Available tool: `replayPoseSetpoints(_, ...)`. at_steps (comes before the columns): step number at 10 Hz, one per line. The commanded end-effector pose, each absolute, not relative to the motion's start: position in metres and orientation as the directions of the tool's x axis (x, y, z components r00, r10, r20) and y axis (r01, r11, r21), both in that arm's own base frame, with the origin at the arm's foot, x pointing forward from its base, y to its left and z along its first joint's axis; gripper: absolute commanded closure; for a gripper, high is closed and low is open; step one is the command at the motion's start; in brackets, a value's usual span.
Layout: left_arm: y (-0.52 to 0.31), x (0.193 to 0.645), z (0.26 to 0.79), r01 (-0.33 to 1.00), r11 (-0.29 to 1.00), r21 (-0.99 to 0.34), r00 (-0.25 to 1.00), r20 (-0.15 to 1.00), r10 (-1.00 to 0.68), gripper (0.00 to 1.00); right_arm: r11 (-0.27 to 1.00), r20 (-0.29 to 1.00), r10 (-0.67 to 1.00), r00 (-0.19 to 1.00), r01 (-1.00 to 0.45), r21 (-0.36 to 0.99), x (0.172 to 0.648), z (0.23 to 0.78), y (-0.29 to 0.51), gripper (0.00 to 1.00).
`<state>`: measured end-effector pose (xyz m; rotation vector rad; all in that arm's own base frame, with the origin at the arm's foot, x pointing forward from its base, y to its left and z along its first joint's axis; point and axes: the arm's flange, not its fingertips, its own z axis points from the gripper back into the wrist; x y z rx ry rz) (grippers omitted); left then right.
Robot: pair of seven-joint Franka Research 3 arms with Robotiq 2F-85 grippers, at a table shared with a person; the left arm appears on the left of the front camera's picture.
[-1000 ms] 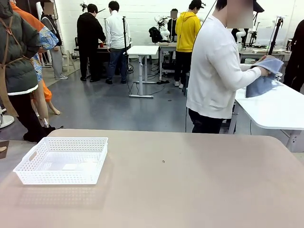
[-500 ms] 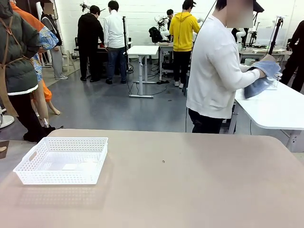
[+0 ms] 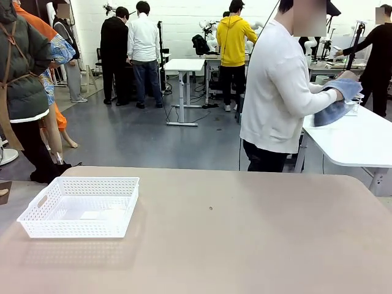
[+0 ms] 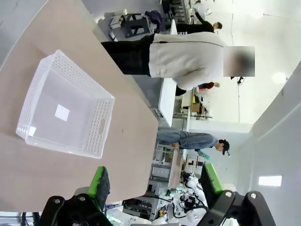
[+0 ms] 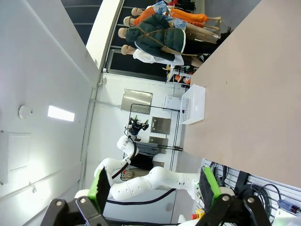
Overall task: Clean and organize the cups into the basket.
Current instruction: Pick up the Organizing basket and move it to the center of the table, then pick up the Reusable plastic cup from the right side of the table and place it inside the Organizing basket.
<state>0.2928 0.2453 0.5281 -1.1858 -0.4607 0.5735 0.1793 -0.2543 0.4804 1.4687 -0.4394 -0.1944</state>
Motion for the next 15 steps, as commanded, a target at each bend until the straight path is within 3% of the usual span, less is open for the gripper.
replayPoseSetpoints(1, 0.2448, 0.2923, 0.5259, -0.175, 0.255, -0.951, 0.753, 0.038, 0.657, 0.0, 0.099, 0.174, -0.388, 0.905, -0.146, 0.984, 0.1781, 0.4822, -0.2548, 0.0)
replayPoseSetpoints(15, 0.2448, 0.2923, 0.5259, -0.175, 0.255, -0.951, 0.753, 0.038, 0.657, 0.0, 0.099, 0.174, -0.388, 0.905, -0.146, 0.984, 0.1781, 0.4822, -0.2548, 0.0)
